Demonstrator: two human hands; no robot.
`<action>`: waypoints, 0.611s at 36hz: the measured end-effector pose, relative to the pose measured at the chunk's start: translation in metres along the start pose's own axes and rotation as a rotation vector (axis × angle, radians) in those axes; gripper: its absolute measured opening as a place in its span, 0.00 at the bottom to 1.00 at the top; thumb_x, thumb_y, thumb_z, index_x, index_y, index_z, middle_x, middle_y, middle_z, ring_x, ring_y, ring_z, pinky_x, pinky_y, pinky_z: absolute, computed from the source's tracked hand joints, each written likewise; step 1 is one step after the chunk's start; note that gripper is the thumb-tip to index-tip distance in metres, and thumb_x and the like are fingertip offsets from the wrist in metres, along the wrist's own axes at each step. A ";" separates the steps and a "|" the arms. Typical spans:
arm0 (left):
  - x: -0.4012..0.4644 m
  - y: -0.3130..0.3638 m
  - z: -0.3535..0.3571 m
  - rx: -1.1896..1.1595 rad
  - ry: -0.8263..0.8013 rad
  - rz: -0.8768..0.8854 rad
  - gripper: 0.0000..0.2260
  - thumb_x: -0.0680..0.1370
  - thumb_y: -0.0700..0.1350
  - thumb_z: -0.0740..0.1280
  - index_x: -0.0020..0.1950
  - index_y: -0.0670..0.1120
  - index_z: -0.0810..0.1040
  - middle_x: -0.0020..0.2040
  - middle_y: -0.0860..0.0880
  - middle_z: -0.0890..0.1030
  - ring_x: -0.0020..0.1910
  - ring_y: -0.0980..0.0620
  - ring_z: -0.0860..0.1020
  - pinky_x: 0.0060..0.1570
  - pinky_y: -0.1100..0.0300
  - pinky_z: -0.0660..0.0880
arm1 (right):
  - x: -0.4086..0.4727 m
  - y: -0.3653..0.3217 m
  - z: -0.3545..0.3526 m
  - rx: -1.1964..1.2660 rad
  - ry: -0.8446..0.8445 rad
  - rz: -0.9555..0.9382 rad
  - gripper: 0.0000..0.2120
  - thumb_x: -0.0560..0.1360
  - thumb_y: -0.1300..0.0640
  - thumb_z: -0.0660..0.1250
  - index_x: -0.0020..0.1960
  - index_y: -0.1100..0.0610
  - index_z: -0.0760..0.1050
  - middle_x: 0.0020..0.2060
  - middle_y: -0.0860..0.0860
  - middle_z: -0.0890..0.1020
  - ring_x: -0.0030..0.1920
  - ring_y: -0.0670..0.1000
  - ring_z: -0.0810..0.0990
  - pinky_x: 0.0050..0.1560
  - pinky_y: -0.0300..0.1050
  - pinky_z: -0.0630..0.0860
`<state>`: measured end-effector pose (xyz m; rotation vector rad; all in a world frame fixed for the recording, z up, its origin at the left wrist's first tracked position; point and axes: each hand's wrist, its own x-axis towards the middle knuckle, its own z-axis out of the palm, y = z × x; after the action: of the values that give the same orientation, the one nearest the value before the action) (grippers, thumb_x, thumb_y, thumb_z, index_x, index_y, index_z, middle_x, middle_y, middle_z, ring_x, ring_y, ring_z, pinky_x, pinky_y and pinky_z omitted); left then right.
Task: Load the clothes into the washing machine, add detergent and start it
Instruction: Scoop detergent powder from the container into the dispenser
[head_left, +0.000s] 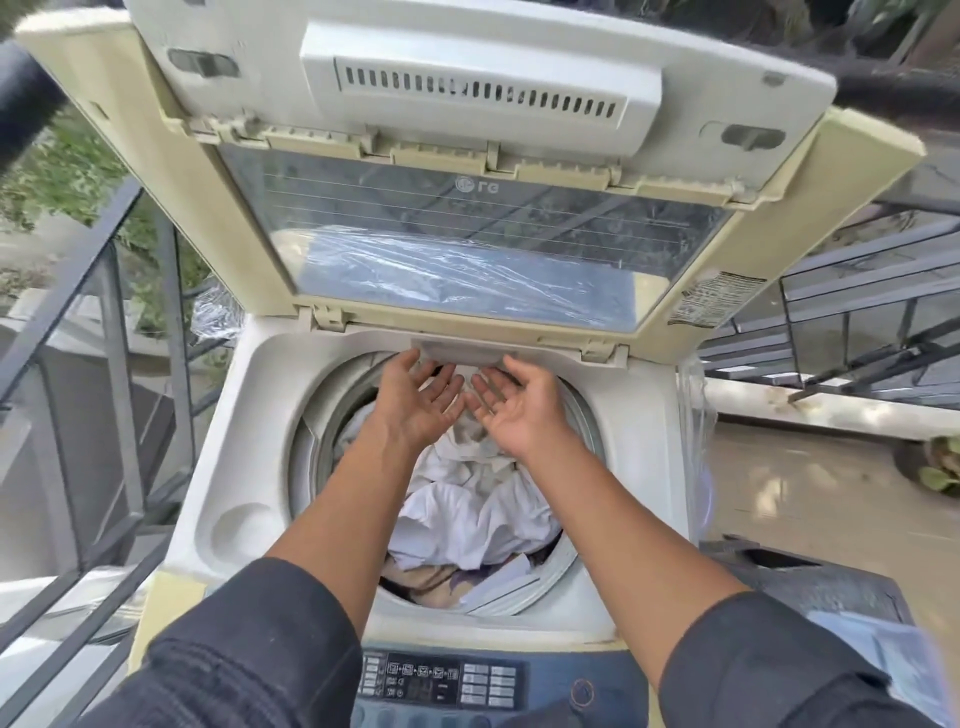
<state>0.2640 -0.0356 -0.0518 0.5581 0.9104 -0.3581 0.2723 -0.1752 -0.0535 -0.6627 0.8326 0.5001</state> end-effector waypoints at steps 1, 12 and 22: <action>-0.001 0.000 0.000 0.002 0.000 0.003 0.14 0.84 0.55 0.64 0.59 0.45 0.77 0.68 0.43 0.79 0.69 0.44 0.77 0.68 0.47 0.73 | -0.001 0.001 -0.001 -0.007 0.004 -0.001 0.11 0.81 0.56 0.66 0.61 0.58 0.78 0.55 0.54 0.83 0.59 0.56 0.80 0.57 0.53 0.77; -0.005 -0.009 -0.008 -0.013 -0.056 0.052 0.24 0.80 0.58 0.71 0.70 0.44 0.75 0.69 0.43 0.79 0.67 0.44 0.78 0.72 0.46 0.73 | -0.011 -0.001 -0.008 -0.109 -0.003 0.003 0.11 0.77 0.48 0.72 0.55 0.53 0.81 0.53 0.54 0.83 0.50 0.53 0.80 0.52 0.49 0.75; -0.017 -0.018 -0.023 0.128 0.037 0.137 0.16 0.80 0.57 0.73 0.58 0.48 0.77 0.56 0.46 0.82 0.56 0.48 0.83 0.69 0.49 0.78 | -0.017 0.009 -0.029 -0.198 0.015 0.008 0.16 0.76 0.47 0.72 0.58 0.55 0.79 0.46 0.53 0.84 0.44 0.52 0.81 0.42 0.47 0.75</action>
<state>0.2300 -0.0356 -0.0544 0.7429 0.8840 -0.2843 0.2423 -0.1922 -0.0576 -0.8460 0.8069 0.5905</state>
